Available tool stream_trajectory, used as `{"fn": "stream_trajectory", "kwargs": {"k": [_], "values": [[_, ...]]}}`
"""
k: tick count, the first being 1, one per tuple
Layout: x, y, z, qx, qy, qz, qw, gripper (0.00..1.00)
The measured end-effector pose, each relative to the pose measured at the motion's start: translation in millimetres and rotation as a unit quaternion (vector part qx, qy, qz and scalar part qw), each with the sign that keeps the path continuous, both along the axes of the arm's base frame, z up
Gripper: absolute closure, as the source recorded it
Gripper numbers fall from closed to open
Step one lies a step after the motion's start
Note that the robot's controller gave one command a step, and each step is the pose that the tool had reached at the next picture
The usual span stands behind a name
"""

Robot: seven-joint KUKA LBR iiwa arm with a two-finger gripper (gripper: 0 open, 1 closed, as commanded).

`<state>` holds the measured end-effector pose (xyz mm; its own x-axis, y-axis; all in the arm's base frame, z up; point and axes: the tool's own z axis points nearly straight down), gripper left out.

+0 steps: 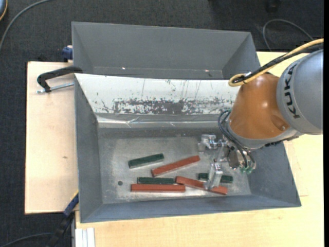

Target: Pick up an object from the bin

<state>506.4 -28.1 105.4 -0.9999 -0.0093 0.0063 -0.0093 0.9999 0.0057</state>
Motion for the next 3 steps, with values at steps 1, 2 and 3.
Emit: {"fn": "stream_trajectory", "kwargs": {"k": [1,2,3], "values": [[10.9,60,-37,-0.001,-0.0017,0.008,1.0000,0.00],[77.2,14,-34,-0.003,-0.0077,0.087,0.9962,0.00],[76.3,16,-34,-0.002,-0.0060,0.088,0.9961,1.00]]}}
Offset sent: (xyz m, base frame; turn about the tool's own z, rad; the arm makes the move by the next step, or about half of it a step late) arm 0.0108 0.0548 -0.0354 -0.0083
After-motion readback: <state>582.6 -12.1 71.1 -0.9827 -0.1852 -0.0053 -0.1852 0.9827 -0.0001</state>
